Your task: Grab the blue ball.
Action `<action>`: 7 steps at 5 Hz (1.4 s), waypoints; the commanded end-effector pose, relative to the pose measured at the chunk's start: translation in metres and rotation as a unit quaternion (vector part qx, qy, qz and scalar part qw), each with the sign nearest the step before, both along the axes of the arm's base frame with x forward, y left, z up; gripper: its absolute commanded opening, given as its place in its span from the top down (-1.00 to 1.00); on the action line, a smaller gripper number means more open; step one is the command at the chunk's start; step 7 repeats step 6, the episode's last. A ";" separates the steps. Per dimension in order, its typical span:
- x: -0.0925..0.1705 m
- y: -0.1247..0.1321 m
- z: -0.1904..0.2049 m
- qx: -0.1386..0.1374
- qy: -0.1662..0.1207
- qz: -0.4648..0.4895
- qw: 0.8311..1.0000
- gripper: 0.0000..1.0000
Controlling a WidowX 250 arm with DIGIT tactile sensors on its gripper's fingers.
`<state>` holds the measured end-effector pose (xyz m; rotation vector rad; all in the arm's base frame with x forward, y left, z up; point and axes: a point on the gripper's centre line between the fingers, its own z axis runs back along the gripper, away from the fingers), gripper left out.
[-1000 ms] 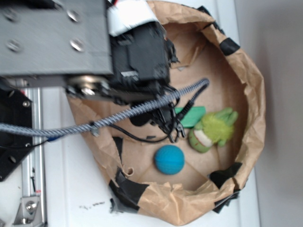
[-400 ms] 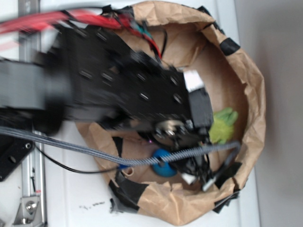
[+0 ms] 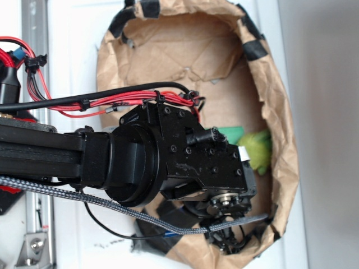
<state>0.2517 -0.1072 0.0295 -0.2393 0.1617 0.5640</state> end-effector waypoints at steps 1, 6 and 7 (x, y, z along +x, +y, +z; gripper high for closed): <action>-0.013 -0.007 0.047 0.008 -0.072 -0.030 0.997 1.00; -0.060 0.088 0.130 0.230 -0.212 -0.289 0.905 1.00; -0.060 0.088 0.130 0.230 -0.212 -0.289 0.905 1.00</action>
